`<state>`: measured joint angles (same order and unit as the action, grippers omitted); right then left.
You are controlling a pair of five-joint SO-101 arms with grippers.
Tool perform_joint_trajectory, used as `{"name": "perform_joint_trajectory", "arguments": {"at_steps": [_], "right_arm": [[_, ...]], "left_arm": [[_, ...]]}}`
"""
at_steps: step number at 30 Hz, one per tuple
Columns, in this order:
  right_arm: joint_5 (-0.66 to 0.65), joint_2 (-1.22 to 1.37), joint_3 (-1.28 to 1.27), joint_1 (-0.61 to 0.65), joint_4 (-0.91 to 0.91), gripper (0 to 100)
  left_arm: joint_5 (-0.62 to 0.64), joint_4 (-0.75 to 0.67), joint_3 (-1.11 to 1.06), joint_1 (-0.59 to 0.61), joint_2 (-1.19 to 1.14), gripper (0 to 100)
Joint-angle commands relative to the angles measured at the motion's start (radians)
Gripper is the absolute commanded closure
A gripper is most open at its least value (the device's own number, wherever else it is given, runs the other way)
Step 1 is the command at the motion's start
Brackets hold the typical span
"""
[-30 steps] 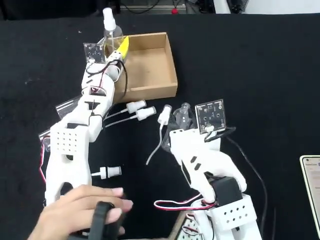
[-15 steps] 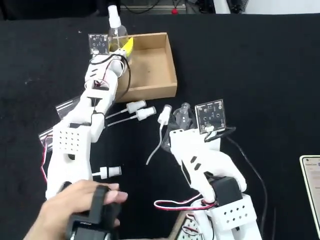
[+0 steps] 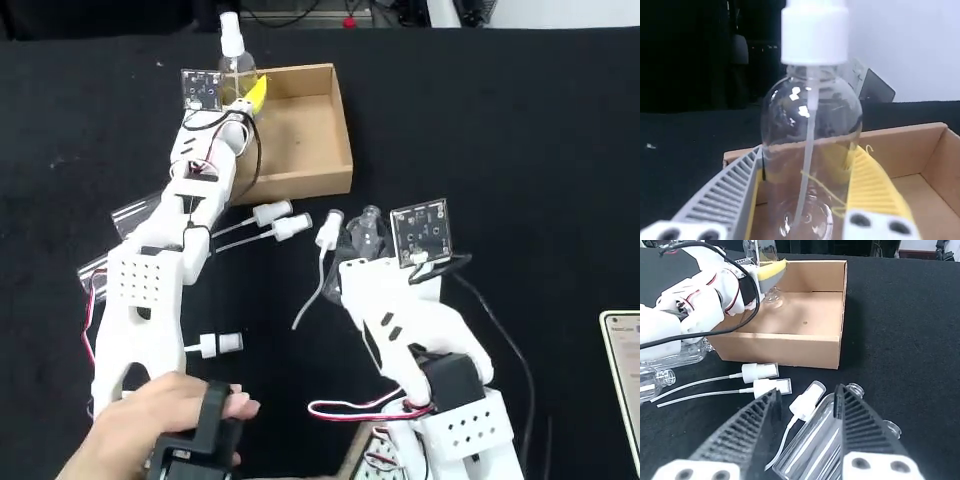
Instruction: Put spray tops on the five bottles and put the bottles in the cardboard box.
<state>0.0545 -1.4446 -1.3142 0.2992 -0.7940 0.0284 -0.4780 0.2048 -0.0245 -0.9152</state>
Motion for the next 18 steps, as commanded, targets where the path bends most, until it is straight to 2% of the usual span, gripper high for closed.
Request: {"name": "perform_joint_trajectory", "arguments": {"at_steps": [1,6,10,18], "right_arm": [[-0.009,-0.01,0.015,-0.021,0.028,82.2],[-0.009,-0.01,0.015,-0.023,0.028,82.2],[-0.009,-0.01,0.015,-0.023,0.028,82.2],[-0.009,-0.01,0.015,-0.023,0.028,82.2]], "left_arm": [[-0.009,0.011,-0.002,0.002,0.012,79],[-0.008,0.011,-0.002,0.002,0.009,77],[-0.012,0.012,-0.019,0.002,0.009,69],[-0.008,0.005,-0.065,0.012,0.018,68]]}}
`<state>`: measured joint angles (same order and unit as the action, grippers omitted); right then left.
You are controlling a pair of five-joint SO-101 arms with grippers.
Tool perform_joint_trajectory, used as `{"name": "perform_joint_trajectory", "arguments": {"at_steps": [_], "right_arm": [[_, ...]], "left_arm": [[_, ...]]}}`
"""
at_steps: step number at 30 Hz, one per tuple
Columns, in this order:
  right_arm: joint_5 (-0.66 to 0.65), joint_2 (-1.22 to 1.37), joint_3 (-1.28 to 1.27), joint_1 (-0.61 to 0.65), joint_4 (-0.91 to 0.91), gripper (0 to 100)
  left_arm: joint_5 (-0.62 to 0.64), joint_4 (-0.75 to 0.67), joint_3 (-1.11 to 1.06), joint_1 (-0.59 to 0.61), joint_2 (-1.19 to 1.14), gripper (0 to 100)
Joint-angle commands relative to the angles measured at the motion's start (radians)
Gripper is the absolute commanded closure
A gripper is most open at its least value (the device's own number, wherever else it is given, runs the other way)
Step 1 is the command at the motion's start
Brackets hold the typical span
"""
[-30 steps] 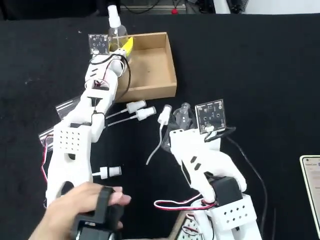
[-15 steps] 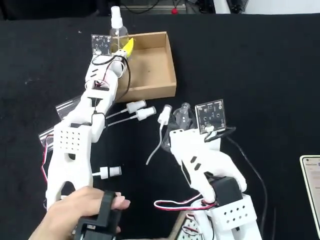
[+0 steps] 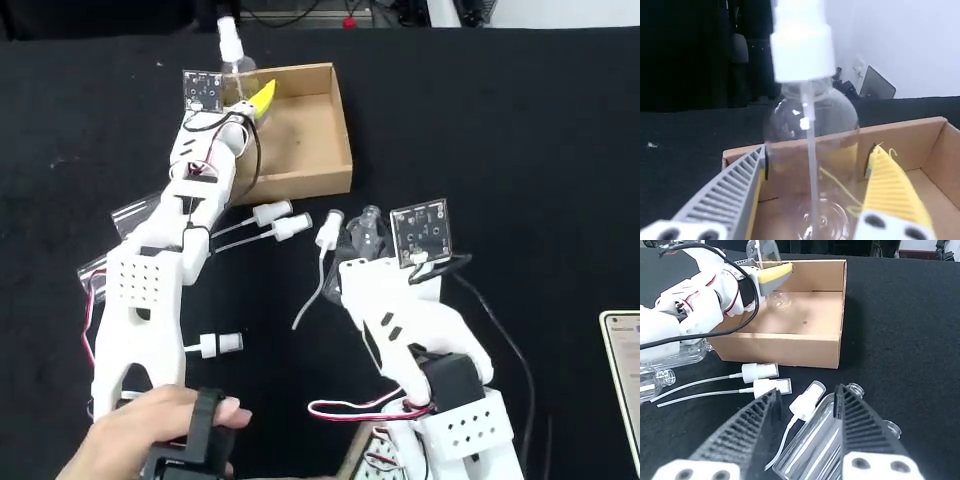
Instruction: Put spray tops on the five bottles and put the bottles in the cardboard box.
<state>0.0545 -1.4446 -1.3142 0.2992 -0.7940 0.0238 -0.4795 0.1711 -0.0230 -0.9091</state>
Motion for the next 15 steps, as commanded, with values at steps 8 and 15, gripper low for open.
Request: {"name": "perform_joint_trajectory", "arguments": {"at_steps": [8,15], "right_arm": [[-0.009,-0.01,0.015,-0.023,0.028,82.2],[-0.009,-0.01,0.015,-0.023,0.028,82.2]], "left_arm": [[-0.009,0.005,-0.013,0.001,0.015,68],[-0.009,0.003,-0.013,0.01,0.015,68]]}}
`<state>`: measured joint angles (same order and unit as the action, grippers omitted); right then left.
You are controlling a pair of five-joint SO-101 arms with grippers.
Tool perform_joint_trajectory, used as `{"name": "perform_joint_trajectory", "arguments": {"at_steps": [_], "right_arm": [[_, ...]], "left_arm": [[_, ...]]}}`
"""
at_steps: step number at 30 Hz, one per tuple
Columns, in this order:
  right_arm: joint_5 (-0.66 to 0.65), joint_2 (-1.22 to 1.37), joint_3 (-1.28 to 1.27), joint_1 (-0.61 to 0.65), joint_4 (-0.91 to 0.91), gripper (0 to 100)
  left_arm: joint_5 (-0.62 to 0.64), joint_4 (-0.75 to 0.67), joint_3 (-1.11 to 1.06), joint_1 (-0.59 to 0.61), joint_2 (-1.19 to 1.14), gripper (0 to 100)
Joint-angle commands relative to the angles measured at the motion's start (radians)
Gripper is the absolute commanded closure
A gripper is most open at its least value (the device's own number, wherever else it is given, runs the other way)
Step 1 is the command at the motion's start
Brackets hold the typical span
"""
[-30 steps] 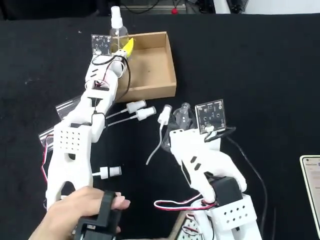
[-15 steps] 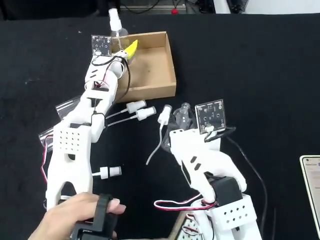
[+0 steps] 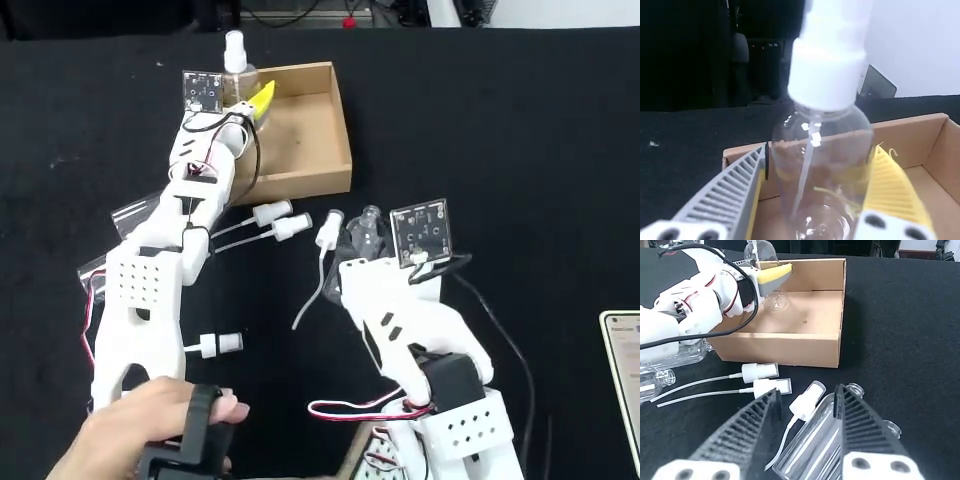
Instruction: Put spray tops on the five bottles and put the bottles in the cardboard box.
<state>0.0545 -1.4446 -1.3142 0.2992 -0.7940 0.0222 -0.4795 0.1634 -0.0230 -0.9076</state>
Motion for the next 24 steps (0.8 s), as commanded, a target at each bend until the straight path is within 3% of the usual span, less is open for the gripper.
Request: {"name": "perform_joint_trajectory", "arguments": {"at_steps": [1,9,24], "right_arm": [[-0.009,-0.01,0.015,-0.023,0.029,82.2],[-0.009,-0.01,0.015,-0.023,0.029,82.2],[-0.009,-0.01,0.015,-0.023,0.029,82.2]], "left_arm": [[-0.008,0.003,-0.005,0.01,0.018,68],[-0.008,0.006,-0.064,0.008,0.138,68],[-0.008,0.005,-0.065,0.025,0.155,68]]}}
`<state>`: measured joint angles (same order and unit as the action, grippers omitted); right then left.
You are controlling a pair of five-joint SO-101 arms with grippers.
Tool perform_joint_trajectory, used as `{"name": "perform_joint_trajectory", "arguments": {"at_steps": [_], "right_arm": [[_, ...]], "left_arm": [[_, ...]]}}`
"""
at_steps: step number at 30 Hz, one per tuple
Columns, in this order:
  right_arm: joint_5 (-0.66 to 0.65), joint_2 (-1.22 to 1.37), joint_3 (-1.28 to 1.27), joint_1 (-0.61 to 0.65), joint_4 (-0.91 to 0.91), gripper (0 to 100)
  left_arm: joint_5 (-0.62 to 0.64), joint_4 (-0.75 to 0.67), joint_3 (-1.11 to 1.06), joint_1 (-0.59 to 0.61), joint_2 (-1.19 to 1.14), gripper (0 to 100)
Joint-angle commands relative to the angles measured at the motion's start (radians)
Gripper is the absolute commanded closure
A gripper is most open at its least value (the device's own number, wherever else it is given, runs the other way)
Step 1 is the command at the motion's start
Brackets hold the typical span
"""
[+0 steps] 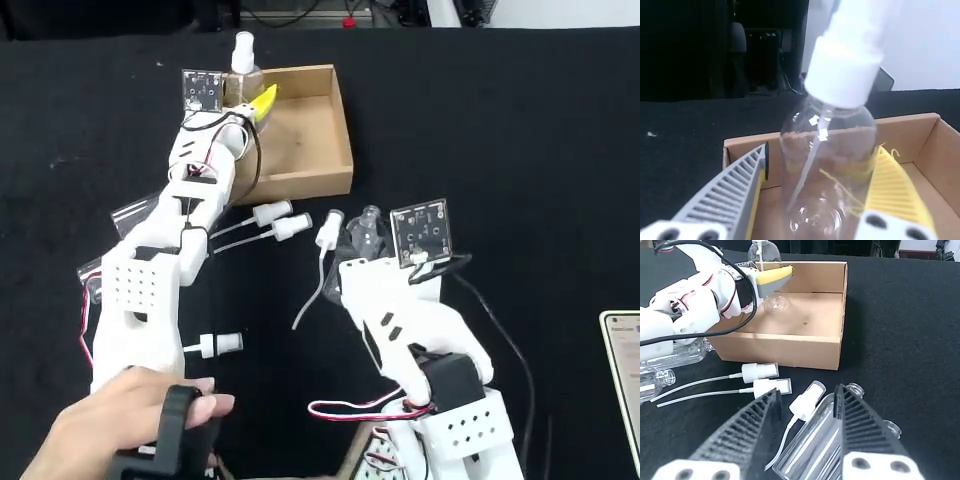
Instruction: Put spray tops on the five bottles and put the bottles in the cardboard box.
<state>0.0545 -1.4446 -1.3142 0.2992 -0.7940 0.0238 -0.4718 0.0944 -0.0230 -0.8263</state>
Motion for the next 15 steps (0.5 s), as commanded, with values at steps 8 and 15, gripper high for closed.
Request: {"name": "perform_joint_trajectory", "arguments": {"at_steps": [8,15], "right_arm": [[-0.009,-0.01,0.015,-0.023,0.029,82.2],[-0.009,-0.01,0.015,-0.023,0.029,82.2]], "left_arm": [[-0.011,0.005,-0.013,0.027,0.104,68],[-0.011,0.005,-0.113,0.022,0.187,59]]}}
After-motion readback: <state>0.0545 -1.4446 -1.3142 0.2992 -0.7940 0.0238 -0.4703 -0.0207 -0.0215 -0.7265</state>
